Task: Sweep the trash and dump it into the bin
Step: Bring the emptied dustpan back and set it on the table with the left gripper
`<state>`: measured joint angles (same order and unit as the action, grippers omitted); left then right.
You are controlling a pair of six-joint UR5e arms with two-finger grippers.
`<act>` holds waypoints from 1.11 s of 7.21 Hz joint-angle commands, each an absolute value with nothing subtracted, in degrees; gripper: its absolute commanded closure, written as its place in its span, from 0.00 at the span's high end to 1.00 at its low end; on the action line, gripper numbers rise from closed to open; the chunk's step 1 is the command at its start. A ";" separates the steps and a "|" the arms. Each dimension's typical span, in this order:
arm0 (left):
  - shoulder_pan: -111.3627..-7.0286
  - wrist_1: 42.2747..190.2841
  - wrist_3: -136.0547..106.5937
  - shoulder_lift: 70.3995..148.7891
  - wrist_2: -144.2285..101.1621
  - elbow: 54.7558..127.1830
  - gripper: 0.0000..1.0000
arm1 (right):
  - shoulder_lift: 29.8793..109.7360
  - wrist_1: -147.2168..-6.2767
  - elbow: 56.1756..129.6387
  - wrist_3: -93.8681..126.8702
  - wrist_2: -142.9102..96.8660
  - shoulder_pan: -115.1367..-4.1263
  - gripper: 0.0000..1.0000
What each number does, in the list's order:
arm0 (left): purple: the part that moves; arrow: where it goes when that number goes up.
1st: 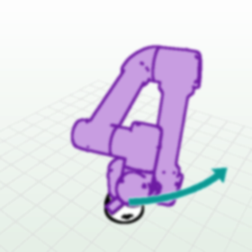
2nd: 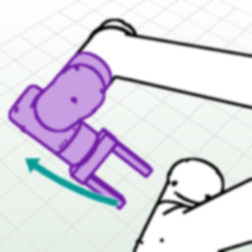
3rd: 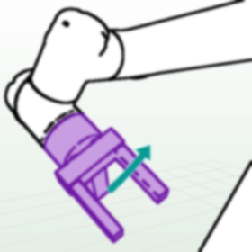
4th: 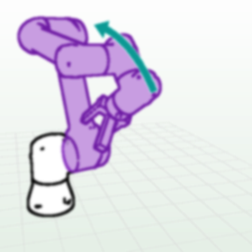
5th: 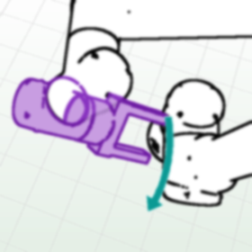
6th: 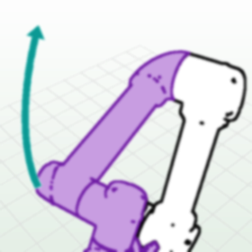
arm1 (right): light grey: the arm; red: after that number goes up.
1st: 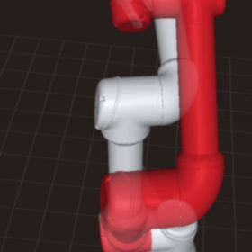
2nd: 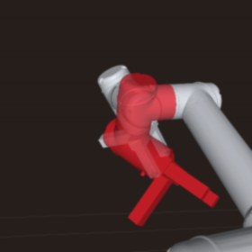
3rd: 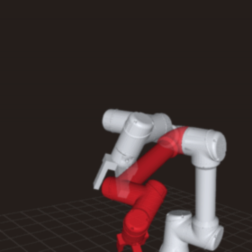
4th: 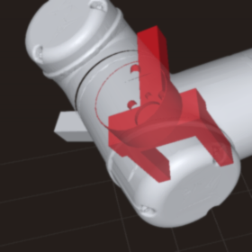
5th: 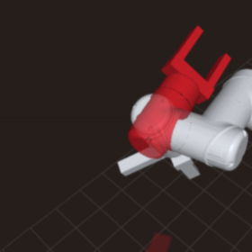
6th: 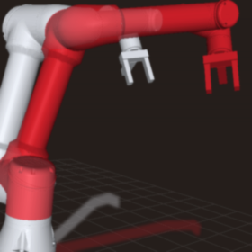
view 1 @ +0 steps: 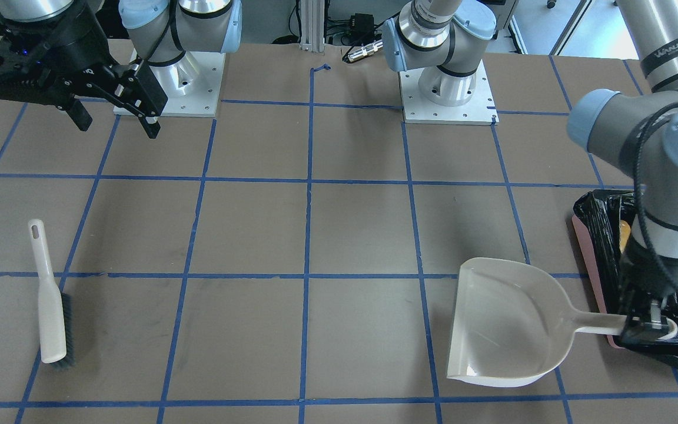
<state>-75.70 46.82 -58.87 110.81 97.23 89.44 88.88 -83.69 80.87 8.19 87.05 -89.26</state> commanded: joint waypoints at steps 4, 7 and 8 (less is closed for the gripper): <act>-79.89 54.14 -72.92 116.18 98.26 91.94 0.00 | 88.42 -84.11 84.99 7.38 86.84 -89.38 1.00; -79.80 54.05 -75.59 119.78 98.35 88.44 0.00 | 88.51 -84.20 84.90 7.29 86.84 -89.47 1.00; -79.80 54.05 -75.24 120.84 98.44 86.59 0.00 | 88.51 -84.20 84.82 7.29 86.92 -89.47 1.00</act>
<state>-79.81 54.04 -75.41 119.45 98.35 88.77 88.49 -84.19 84.86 7.30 86.86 -89.46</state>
